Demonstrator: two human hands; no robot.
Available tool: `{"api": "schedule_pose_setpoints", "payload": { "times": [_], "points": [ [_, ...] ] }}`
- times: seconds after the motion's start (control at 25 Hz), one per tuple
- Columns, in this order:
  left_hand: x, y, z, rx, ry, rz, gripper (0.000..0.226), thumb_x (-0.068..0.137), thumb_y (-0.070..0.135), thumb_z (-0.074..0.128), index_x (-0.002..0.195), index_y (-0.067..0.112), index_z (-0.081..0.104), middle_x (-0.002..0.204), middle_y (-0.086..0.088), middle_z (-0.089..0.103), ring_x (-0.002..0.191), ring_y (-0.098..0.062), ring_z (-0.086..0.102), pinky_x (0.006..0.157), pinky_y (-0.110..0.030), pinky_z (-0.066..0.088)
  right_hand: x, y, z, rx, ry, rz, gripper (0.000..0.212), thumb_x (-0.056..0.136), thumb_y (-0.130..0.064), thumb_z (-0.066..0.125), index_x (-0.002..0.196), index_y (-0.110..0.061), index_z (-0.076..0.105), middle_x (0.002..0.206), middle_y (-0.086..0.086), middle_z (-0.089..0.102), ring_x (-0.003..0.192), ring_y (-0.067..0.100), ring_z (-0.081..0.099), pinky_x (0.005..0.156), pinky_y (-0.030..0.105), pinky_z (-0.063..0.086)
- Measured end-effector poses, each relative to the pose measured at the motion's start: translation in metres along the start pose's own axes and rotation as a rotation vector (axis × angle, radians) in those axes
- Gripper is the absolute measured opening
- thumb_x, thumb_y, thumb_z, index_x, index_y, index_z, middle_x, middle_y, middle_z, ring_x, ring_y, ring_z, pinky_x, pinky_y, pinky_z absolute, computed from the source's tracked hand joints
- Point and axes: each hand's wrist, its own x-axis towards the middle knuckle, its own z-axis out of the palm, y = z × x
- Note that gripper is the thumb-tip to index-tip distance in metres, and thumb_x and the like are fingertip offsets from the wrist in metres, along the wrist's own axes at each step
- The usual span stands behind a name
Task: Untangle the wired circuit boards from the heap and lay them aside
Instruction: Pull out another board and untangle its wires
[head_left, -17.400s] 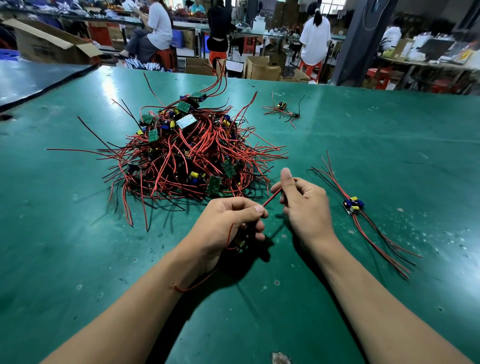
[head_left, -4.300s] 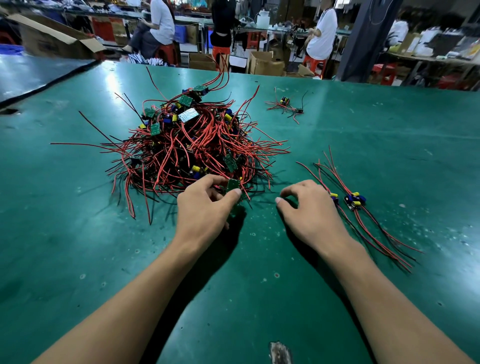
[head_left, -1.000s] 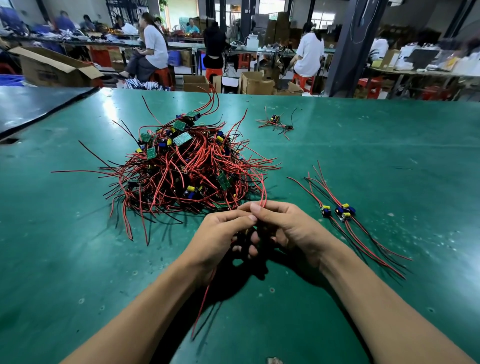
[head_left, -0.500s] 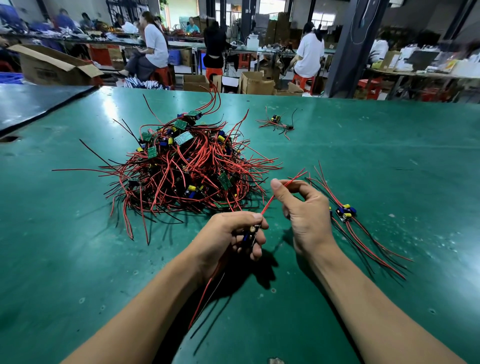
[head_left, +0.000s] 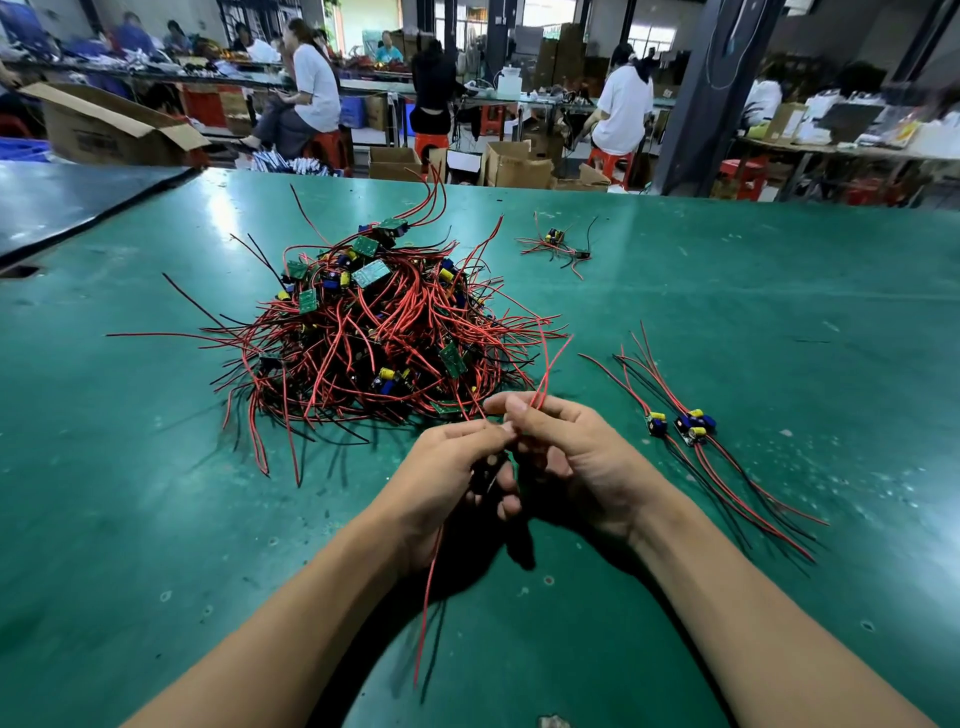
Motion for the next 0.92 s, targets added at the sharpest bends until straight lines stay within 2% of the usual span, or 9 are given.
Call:
{"api": "schedule_pose_setpoints", "payload": {
  "times": [0.08,0.16,0.32,0.44,0.6,0.92],
  "points": [
    [-0.001,0.004,-0.002,-0.034,-0.03,-0.049,0.012,0.082,0.02,0.063,0.079,0.008,0.061,0.05,-0.005,0.047,0.038,-0.017,0.047,0.04,-0.02,0.038,-0.001,-0.002,-0.002,-0.074,0.021,-0.055,0.017,0.081,-0.025,0.078,0.095,-0.016,0.08,0.071,0.0,0.065,0.06,0.009,0.056,0.055,0.021,0.042],
    [0.0,0.007,-0.005,-0.052,-0.048,-0.097,0.014,0.077,0.024,0.063,0.074,0.01,0.064,0.049,-0.001,0.044,0.037,-0.015,0.043,0.04,-0.021,0.035,0.0,-0.001,-0.001,-0.169,0.12,-0.142,0.018,0.077,-0.03,0.077,0.089,-0.018,0.081,0.065,-0.004,0.064,0.051,0.003,0.047,0.046,0.013,0.034],
    [0.002,0.01,-0.007,-0.133,-0.119,-0.152,0.016,0.08,0.023,0.06,0.07,0.011,0.06,0.048,0.001,0.04,0.034,-0.013,0.039,0.039,-0.021,0.035,0.008,0.001,0.001,-0.224,0.369,-0.376,0.037,0.07,-0.043,0.078,0.088,-0.011,0.076,0.055,-0.009,0.054,0.042,0.002,0.034,0.038,0.012,0.026],
    [0.003,0.008,-0.004,-0.14,-0.173,-0.152,0.018,0.082,0.023,0.058,0.068,0.012,0.06,0.048,0.001,0.04,0.034,-0.013,0.04,0.039,-0.021,0.036,0.014,-0.001,0.0,-0.16,0.52,-0.517,0.033,0.071,-0.04,0.079,0.082,-0.01,0.074,0.07,0.002,0.062,0.043,0.005,0.033,0.043,0.014,0.025],
    [0.004,0.006,0.001,-0.083,-0.191,-0.146,0.019,0.085,0.024,0.058,0.07,0.012,0.058,0.049,0.0,0.042,0.035,-0.014,0.042,0.041,-0.021,0.036,0.017,-0.003,-0.003,-0.12,0.638,-0.59,0.027,0.075,-0.038,0.077,0.066,-0.015,0.068,0.074,0.003,0.065,0.04,0.006,0.031,0.041,0.016,0.022],
    [0.001,0.007,0.002,-0.033,-0.206,-0.174,0.019,0.085,0.024,0.058,0.071,0.012,0.059,0.05,-0.001,0.045,0.038,-0.015,0.044,0.042,-0.023,0.039,0.017,-0.007,-0.005,-0.109,0.818,-0.65,0.036,0.091,-0.029,0.072,0.063,-0.013,0.056,0.075,-0.005,0.075,0.037,0.006,0.029,0.037,0.016,0.024]
  ]
}}
